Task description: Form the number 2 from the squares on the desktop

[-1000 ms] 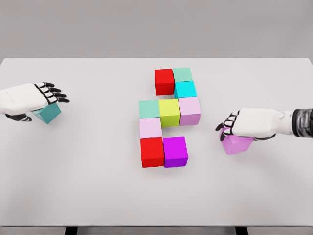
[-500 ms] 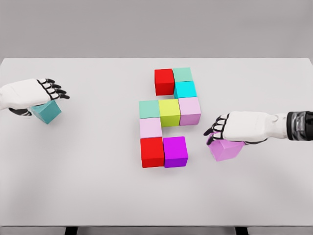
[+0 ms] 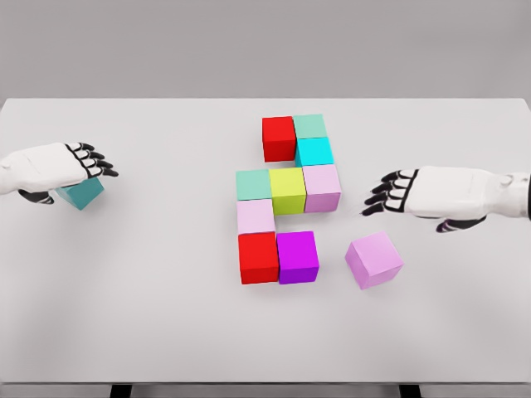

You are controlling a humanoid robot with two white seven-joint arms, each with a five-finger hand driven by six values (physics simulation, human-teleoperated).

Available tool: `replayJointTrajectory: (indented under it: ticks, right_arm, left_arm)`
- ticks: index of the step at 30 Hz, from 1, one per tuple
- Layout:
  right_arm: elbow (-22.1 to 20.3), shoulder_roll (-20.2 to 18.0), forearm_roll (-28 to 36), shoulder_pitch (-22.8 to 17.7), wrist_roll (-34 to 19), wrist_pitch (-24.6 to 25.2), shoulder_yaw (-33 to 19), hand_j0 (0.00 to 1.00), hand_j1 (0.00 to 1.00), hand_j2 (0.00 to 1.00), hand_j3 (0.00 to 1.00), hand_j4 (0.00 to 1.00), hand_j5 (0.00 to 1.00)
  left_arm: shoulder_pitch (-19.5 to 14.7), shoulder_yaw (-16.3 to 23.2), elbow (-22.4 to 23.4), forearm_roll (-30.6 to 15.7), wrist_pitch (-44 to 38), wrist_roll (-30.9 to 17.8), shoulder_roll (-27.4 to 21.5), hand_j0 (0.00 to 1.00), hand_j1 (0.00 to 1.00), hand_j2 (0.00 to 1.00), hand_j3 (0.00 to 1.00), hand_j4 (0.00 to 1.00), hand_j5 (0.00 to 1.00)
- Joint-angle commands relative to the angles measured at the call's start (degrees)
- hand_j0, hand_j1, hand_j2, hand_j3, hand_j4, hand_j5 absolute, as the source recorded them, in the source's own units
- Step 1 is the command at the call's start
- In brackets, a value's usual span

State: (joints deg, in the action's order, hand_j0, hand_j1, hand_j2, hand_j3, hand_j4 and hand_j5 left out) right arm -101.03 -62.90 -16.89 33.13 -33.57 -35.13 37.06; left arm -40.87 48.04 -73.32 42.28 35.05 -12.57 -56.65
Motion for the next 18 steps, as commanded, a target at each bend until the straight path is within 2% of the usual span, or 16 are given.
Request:
replayJointTrajectory:
  ticks: [1,4,7,10,11,12,13,16,17,18]
  right_arm:
    - [-0.04,-3.45,2.99,0.00,0.08,0.13,-0.41,1.00,1.00,1.00,1.00,1.00,1.00]
    - [-0.13,-7.41,5.37,-0.09,0.08,0.13,0.99,1.00,1.00,1.00,1.00,1.00,1.00]
    - [-0.13,-10.84,6.08,0.00,0.08,0.13,6.53,1.00,1.00,1.00,1.00,1.00,1.00]
    - [-0.13,-11.90,6.08,1.75,0.08,0.13,13.81,1.00,1.00,1.00,1.00,1.00,1.00]
    - [-0.13,-11.99,5.99,4.22,0.08,0.13,17.35,1.00,1.00,1.00,1.00,1.00,1.00]
    - [-0.13,-11.99,5.99,4.22,0.08,0.13,17.35,1.00,1.00,1.00,1.00,1.00,1.00]
    - [0.13,-12.51,6.08,14.32,0.17,0.13,30.08,1.00,1.00,1.00,1.00,1.00,1.00]
    - [0.05,-15.77,6.08,20.74,0.34,0.13,38.70,1.00,1.00,1.00,1.00,1.00,1.00]
    - [0.04,-16.12,6.08,21.88,0.61,0.13,40.55,1.00,1.00,1.00,1.00,1.00,1.00]
    - [-0.04,-16.91,6.08,22.76,0.70,0.13,40.90,1.00,1.00,1.00,1.00,1.00,1.00]
  left_arm:
    - [0.00,0.03,0.45,-0.09,-0.05,0.00,0.22,1.00,1.00,1.00,1.00,1.00,1.00]
    - [-0.17,0.03,0.98,-0.18,-0.05,0.00,0.83,1.00,1.00,1.00,1.00,1.00,1.00]
    - [-1.05,0.21,2.65,-0.18,-0.05,-0.61,1.80,1.00,1.00,1.00,1.00,1.00,1.00]
    - [-1.58,0.82,3.00,0.00,-0.05,-0.61,1.89,1.00,1.00,1.00,1.00,1.00,1.00]
    - [-1.58,0.82,3.00,0.35,-0.05,-0.61,1.98,1.00,1.00,1.00,1.00,1.00,1.00]
    - [-1.58,0.82,3.00,0.35,-0.05,-0.61,1.98,1.00,1.00,1.00,1.00,1.00,1.00]
    - [-1.58,1.18,3.71,1.05,-0.05,-0.61,2.68,1.00,1.00,1.00,1.00,1.00,1.00]
    - [-1.58,1.18,3.71,1.14,-0.05,-0.61,2.68,1.00,1.00,1.00,1.00,1.00,1.00]
    - [-1.58,1.18,3.71,1.49,-0.05,-0.61,2.68,0.96,0.96,0.96,0.96,0.96,0.96]
    - [-1.58,1.18,3.71,2.89,-0.05,-0.61,2.68,0.84,0.84,0.84,0.84,0.84,0.84]
